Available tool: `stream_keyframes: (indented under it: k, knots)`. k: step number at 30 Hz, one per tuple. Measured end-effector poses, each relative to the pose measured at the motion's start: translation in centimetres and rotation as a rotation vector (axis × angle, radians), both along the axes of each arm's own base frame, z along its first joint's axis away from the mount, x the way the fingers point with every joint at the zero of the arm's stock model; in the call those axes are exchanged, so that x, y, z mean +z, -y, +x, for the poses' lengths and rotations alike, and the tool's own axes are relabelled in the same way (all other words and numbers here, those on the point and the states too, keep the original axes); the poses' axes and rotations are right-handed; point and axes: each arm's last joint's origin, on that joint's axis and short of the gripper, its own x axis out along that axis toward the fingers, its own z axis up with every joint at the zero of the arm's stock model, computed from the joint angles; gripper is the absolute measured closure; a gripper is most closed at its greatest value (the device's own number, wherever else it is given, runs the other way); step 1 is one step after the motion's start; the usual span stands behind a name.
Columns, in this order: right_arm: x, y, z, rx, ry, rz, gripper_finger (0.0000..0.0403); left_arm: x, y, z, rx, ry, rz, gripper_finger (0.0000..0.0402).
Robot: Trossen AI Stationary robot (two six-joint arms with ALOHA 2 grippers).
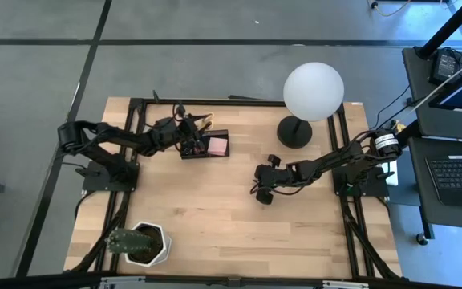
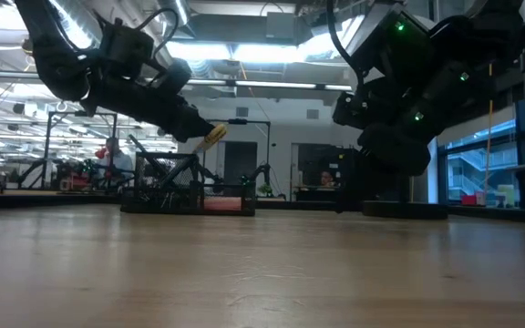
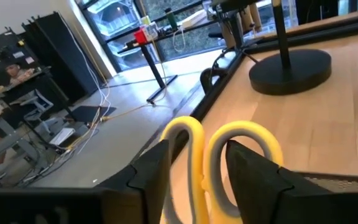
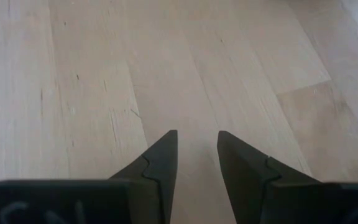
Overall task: Pick and place office supplies into organizer
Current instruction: Put the yellow scissors into the desk organizer, then return to Home Position
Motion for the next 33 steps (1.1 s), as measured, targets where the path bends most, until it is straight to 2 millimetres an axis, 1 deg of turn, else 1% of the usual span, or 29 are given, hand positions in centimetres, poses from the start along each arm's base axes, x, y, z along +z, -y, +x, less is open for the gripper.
stream_keyframes:
  k: [4,9,15,21,23,25,27,29,32,33]
  knots:
    - [0.0,0.0,0.0,0.000,-0.001,0.000,0.0284,0.8,0.5,0.0,-0.013,0.028,0.015,0.0240]
    - [0.0,0.0,0.0,0.000,-0.002,0.000,0.0284,2.1,1.7,-0.5,-0.020,0.018,0.007,0.0239]
    - [0.0,0.0,0.0,0.000,-0.001,0.000,0.0284,4.0,3.7,-1.8,-0.039,0.021,-0.016,0.0239]
    - [0.4,0.0,0.0,-0.001,0.012,0.004,0.0284,6.2,5.8,-3.4,-0.100,0.113,-0.070,0.0239]
    - [1.1,-0.1,0.0,0.002,0.041,0.009,0.0284,7.0,6.5,-4.0,-0.158,0.179,-0.111,0.0242]
    - [2.5,-0.4,0.0,0.014,0.096,0.015,0.0284,7.7,7.3,-4.5,-0.251,0.231,-0.153,0.0245]
    - [4.4,-0.7,0.0,0.056,0.174,0.002,0.0284,8.4,7.9,-5.0,-0.358,0.265,-0.176,0.0248]
    - [6.2,-0.9,-0.3,0.118,0.239,-0.043,0.0284,8.9,8.4,-5.6,-0.429,0.291,-0.191,0.0252]
    - [8.8,-0.9,-1.3,0.216,0.303,-0.148,0.0284,9.2,8.9,-6.3,-0.458,0.300,-0.192,0.0258]
    - [9.5,-0.8,-1.7,0.258,0.300,-0.200,0.0284,9.3,9.0,-6.6,-0.461,0.298,-0.194,0.0260]
